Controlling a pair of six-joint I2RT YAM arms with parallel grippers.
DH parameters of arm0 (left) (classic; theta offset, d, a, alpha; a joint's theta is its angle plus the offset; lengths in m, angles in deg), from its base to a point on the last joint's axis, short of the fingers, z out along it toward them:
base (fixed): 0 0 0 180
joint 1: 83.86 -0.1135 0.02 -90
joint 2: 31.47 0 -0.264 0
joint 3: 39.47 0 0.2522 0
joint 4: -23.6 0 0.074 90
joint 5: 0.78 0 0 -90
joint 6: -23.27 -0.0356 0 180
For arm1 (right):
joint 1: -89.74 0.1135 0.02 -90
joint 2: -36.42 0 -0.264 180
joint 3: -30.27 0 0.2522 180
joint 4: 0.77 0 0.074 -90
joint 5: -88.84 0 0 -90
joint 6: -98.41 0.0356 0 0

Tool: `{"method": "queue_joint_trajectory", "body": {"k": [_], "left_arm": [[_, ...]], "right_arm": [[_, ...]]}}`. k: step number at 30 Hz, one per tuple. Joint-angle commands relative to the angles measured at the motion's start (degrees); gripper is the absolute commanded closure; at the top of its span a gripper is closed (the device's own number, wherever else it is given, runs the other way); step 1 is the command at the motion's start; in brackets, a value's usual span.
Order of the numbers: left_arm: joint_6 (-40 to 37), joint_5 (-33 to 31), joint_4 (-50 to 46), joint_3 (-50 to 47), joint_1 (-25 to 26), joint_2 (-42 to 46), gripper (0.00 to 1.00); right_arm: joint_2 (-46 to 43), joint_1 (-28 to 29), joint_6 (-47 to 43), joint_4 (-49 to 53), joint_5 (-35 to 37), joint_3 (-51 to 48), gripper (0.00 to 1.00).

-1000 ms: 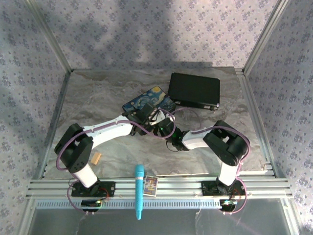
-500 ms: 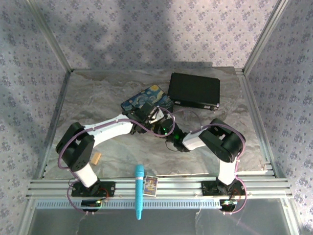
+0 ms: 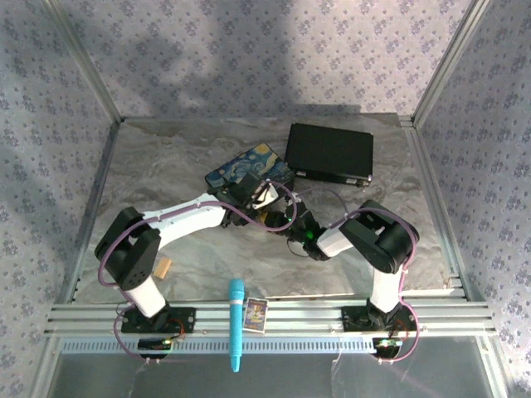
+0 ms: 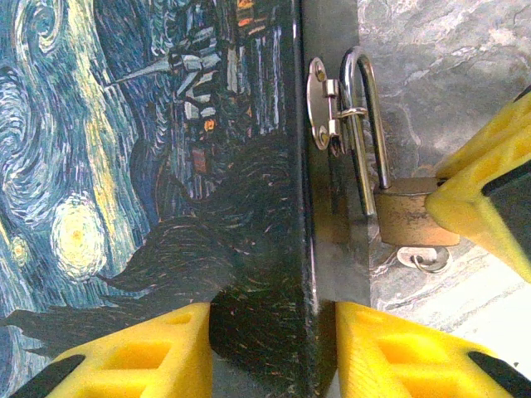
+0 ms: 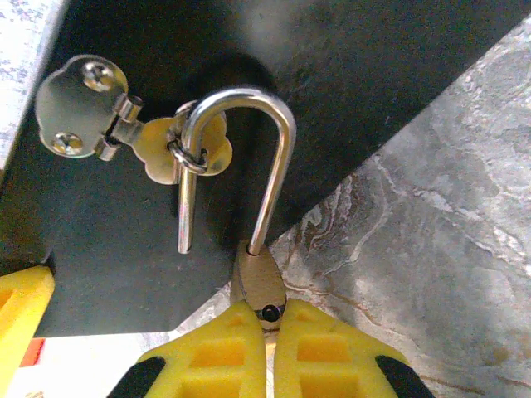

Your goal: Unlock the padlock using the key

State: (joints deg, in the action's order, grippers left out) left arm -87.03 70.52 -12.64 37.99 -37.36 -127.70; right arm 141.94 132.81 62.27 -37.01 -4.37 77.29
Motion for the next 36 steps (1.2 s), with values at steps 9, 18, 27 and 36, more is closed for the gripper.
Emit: {"method": "queue_joint_trajectory", "body": {"k": [9, 18, 27, 36], "left_arm": [[1.31, 8.85, -13.09, -4.75, 0.04, -6.17, 0.60], [1.40, 8.94, -13.14, -4.82, 0.08, -6.42, 0.60], [1.48, 8.94, -13.10, -5.08, 0.02, -6.43, 0.60], [1.84, 8.69, -13.11, -4.91, 0.08, -6.69, 0.60]], "right_arm": [[1.66, -2.98, 7.05, -12.84, -5.14, -2.18, 1.00], [9.20, -5.99, 19.78, -27.44, -8.21, -3.73, 1.00], [6.55, -6.93, 16.94, -23.15, -7.49, -5.17, 1.00], [5.46, -7.92, 16.81, -21.86, -7.67, -6.97, 1.00]]}}
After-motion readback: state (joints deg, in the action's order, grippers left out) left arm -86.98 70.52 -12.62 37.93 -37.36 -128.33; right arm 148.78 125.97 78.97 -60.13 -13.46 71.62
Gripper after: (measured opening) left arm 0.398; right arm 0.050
